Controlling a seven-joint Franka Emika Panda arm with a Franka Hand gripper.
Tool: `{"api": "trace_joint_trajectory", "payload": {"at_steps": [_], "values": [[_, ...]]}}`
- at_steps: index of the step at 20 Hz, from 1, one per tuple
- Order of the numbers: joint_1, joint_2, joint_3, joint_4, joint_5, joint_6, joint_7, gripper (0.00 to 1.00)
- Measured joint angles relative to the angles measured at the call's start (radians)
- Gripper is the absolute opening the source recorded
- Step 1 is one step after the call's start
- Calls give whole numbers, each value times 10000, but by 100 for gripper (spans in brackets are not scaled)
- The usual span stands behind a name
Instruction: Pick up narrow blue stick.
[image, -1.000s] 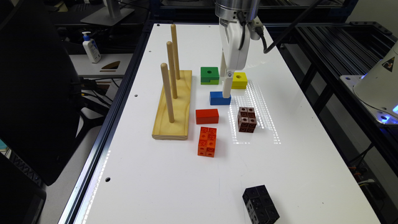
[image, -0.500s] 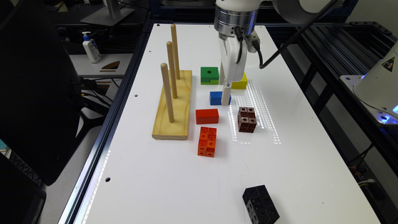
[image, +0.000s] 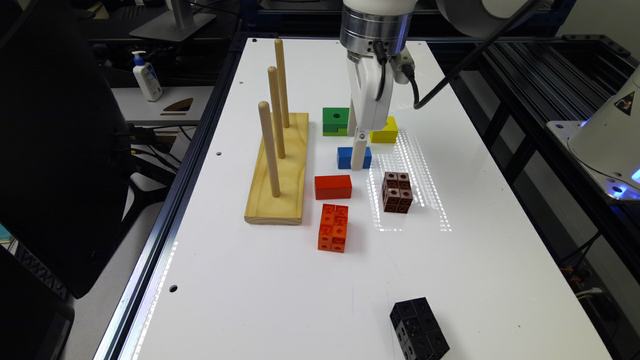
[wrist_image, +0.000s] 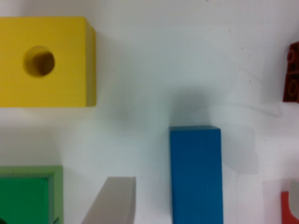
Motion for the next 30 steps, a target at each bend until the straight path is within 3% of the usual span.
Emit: {"api": "trace_joint_trajectory", "payload": {"at_steps": [9, 22, 23, 30], "values": [[0, 1069, 1, 554, 0, 365, 1, 100], [-4, 1164, -1, 642, -2, 371, 2, 100], [-7, 1164, -5, 639, -2, 371, 1, 0], [-7, 1163, -5, 639, -2, 371, 1, 0]]}}
